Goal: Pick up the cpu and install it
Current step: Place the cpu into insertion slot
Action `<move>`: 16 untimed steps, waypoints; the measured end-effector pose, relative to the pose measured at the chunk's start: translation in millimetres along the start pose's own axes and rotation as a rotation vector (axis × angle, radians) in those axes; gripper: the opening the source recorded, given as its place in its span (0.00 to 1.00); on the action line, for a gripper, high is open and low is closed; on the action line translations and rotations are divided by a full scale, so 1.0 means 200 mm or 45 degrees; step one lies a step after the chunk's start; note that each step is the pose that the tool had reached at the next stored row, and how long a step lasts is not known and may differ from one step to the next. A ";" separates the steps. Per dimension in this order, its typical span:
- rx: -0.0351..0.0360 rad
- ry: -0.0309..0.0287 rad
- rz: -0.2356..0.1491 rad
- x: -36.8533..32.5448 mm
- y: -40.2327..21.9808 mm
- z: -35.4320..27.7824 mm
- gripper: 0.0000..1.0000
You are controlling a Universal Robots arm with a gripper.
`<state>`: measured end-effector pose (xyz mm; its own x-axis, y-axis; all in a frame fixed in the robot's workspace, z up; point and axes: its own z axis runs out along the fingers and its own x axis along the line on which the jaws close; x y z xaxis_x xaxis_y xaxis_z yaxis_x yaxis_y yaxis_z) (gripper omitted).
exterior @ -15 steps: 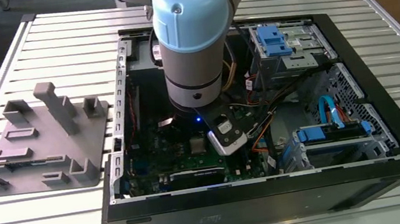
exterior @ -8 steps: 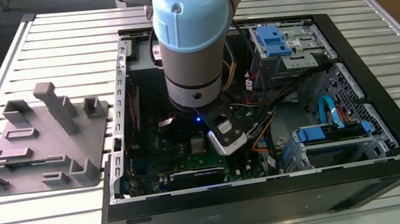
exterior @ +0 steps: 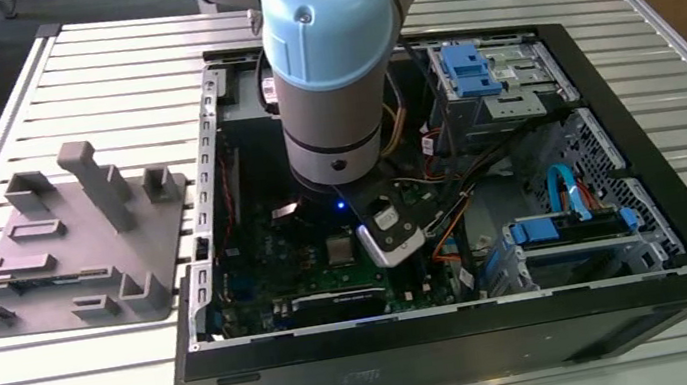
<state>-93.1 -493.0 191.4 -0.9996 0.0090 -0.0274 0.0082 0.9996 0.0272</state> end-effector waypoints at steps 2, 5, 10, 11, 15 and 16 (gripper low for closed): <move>0.0005 0.0002 0.000 0.000 0.000 0.000 0.45; 0.0014 0.0005 0.000 0.001 -0.001 0.001 0.45; 0.0016 0.0005 0.000 0.001 -0.001 0.011 0.45; 0.0015 0.0004 0.000 0.001 -0.001 0.012 0.45; 0.0015 0.0004 0.000 0.001 -0.001 0.012 0.45; 0.0017 0.0009 0.000 0.001 -0.001 0.012 0.45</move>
<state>-93.3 -493.1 189.1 -0.9996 0.0092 -0.0267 0.0085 0.9996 0.0258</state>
